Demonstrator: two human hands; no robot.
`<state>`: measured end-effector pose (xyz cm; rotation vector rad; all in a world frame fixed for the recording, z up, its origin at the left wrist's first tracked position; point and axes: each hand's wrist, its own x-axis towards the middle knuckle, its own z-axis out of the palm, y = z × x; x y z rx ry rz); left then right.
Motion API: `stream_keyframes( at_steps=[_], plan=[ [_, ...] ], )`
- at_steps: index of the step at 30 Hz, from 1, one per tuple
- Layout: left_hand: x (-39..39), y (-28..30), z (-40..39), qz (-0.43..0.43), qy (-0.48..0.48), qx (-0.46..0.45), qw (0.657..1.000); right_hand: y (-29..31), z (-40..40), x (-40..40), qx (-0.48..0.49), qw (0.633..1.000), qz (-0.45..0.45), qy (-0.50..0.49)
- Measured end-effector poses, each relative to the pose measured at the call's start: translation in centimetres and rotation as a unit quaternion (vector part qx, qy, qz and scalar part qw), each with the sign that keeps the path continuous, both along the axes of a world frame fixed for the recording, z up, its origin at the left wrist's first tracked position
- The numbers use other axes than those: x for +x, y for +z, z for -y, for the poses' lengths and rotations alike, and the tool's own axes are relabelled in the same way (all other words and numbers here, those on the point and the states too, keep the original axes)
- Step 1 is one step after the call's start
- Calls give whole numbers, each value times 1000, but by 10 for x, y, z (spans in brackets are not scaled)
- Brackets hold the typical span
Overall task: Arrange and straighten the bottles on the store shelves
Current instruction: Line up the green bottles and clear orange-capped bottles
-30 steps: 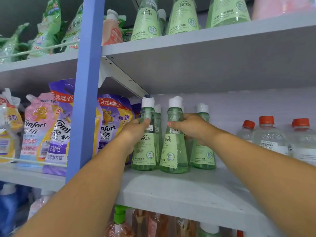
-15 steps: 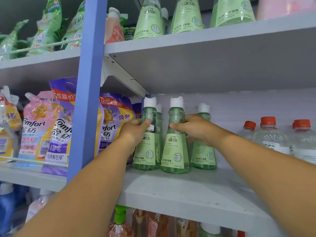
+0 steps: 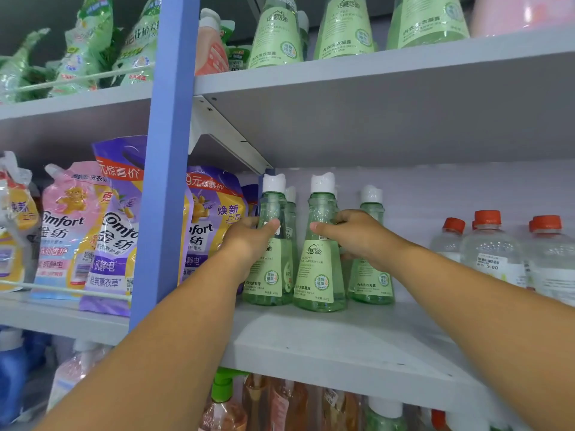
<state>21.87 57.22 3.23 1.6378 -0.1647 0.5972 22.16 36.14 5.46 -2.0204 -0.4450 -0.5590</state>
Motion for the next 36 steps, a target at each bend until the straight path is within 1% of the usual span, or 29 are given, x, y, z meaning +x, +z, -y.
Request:
stream_keyframes(
  at_steps=[11,14,16,17,19,20,22,23,24,26,27,29,32,35,36],
  plan=[
    [6,-1,0,-14,3,12,1000,-6,-2,-9,1,1000,17,6],
    [2,0,4,7,42,12,999,-8,-6,-18,-12,1000,3,2],
    [-10,4,8,69,105,10,992,-9,-4,-29,-29,999,-14,-5],
    [-17,5,11,127,122,-9,984,-9,-3,-37,-34,999,-25,-16],
    [-33,6,21,258,99,-48,960,-3,5,-58,-29,998,-27,-48],
    [-42,8,29,300,77,-46,950,2,15,-70,-21,998,-19,-56],
    [-57,15,52,337,26,-25,941,11,46,-97,-9,998,-5,-62],
    [-63,20,68,330,-9,-21,944,16,66,-112,-5,998,4,-70],
    [-69,25,87,306,-48,-19,951,20,88,-127,1,996,11,-85],
    [-81,34,129,219,-134,-2,966,27,138,-155,15,990,18,-137],
    [-87,37,150,176,-159,23,971,28,164,-167,19,985,19,-172],
    [-95,39,189,114,-171,92,974,27,216,-186,32,973,18,-230],
    [-98,36,235,58,-163,182,968,23,279,-199,36,958,31,-282],
    [-90,28,271,-4,-140,310,940,18,334,-204,-35,927,90,-363],
    [-87,25,280,-15,-131,328,935,17,350,-208,-70,909,112,-396]
  ],
)
